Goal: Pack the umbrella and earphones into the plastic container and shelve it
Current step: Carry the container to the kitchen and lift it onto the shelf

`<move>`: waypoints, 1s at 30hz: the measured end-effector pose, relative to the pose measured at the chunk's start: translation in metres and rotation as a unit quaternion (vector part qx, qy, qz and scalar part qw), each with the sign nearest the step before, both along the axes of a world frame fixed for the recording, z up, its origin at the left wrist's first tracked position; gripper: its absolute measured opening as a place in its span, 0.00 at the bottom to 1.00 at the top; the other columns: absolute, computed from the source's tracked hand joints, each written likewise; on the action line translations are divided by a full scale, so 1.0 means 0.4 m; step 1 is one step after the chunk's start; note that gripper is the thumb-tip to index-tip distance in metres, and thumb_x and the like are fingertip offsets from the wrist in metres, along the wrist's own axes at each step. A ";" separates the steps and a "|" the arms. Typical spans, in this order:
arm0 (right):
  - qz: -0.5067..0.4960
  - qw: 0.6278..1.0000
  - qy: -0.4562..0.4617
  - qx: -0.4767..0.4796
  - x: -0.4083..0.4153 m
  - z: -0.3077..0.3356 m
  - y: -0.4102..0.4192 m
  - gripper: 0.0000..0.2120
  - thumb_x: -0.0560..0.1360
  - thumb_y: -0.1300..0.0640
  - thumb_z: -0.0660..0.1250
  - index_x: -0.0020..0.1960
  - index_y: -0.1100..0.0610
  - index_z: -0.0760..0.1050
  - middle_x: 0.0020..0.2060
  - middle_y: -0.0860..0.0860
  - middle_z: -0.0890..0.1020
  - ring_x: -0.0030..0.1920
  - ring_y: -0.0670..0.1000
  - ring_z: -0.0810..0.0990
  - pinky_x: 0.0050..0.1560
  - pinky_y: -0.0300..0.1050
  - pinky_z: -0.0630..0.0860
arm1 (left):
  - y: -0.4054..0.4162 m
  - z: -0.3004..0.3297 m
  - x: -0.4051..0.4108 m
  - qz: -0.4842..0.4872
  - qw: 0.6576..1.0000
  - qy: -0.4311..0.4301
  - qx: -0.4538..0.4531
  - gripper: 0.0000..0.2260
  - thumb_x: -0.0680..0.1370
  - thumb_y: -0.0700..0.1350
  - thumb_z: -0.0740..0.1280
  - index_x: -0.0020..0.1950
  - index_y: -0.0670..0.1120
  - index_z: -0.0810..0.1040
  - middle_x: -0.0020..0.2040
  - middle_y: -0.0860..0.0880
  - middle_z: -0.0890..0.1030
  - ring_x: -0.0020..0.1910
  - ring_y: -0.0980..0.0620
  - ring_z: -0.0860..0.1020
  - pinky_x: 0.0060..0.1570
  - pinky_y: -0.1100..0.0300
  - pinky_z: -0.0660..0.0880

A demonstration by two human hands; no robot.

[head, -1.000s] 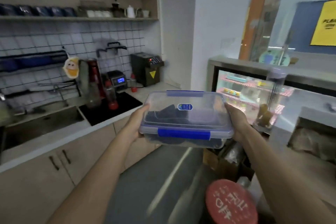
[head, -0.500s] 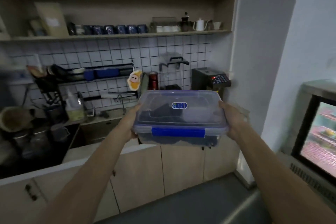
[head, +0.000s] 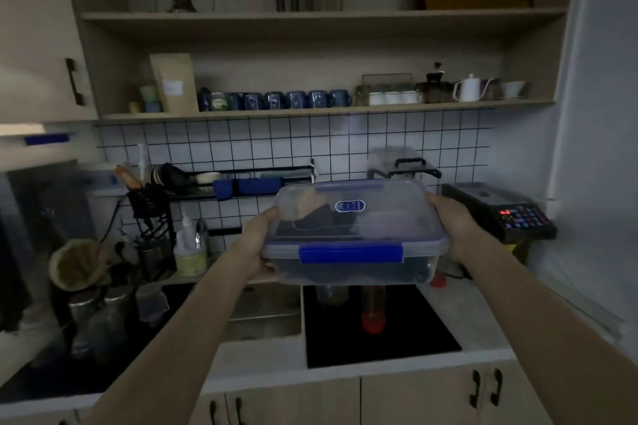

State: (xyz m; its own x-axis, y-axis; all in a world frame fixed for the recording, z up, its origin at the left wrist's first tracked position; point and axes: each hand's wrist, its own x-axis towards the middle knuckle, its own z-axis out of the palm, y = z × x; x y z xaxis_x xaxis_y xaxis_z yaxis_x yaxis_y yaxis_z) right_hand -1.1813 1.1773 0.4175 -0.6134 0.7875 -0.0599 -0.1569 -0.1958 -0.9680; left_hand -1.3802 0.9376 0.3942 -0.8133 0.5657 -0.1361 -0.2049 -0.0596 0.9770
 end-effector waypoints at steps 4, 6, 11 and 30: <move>0.002 1.000 0.005 0.021 -0.165 0.048 0.100 0.18 0.82 0.52 0.63 0.65 0.62 0.77 0.58 0.63 0.81 0.54 0.62 0.80 0.58 0.59 0.77 | 0.073 0.068 -0.158 0.020 1.000 0.008 -0.020 0.15 0.80 0.60 0.64 0.58 0.50 0.76 0.51 0.42 0.82 0.48 0.40 0.80 0.40 0.47 0.76; 0.008 1.000 0.010 0.013 -0.230 0.071 0.133 0.16 0.81 0.51 0.63 0.62 0.60 0.79 0.55 0.62 0.83 0.50 0.62 0.82 0.47 0.55 0.82 | 0.105 0.104 -0.225 0.023 0.999 0.005 -0.021 0.19 0.79 0.60 0.64 0.62 0.49 0.76 0.52 0.41 0.81 0.48 0.40 0.80 0.40 0.47 0.76; 0.043 0.998 0.037 0.011 -0.392 0.137 0.237 0.11 0.80 0.51 0.65 0.53 0.57 0.82 0.47 0.60 0.84 0.45 0.60 0.82 0.42 0.55 0.83 | 0.190 0.166 -0.385 0.007 1.000 0.015 -0.010 0.23 0.77 0.62 0.65 0.63 0.47 0.78 0.55 0.40 0.82 0.54 0.39 0.80 0.48 0.44 0.77; 0.104 0.990 -0.028 0.090 -0.808 0.527 0.573 0.12 0.77 0.44 0.65 0.50 0.52 0.77 0.54 0.59 0.80 0.57 0.62 0.78 0.66 0.65 0.69 | 0.511 0.530 -0.793 0.045 0.996 0.066 -0.027 0.24 0.75 0.61 0.68 0.64 0.46 0.76 0.57 0.37 0.80 0.54 0.35 0.77 0.43 0.40 0.75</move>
State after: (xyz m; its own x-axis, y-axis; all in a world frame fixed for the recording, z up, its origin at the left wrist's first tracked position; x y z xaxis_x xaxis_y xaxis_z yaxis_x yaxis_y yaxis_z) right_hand -1.5045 1.4063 0.6282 -0.7631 0.6455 0.0328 -0.0775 -0.0410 -0.9961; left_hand -1.6972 1.1419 0.6062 -0.8729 0.4851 -0.0523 -0.0699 -0.0183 0.9974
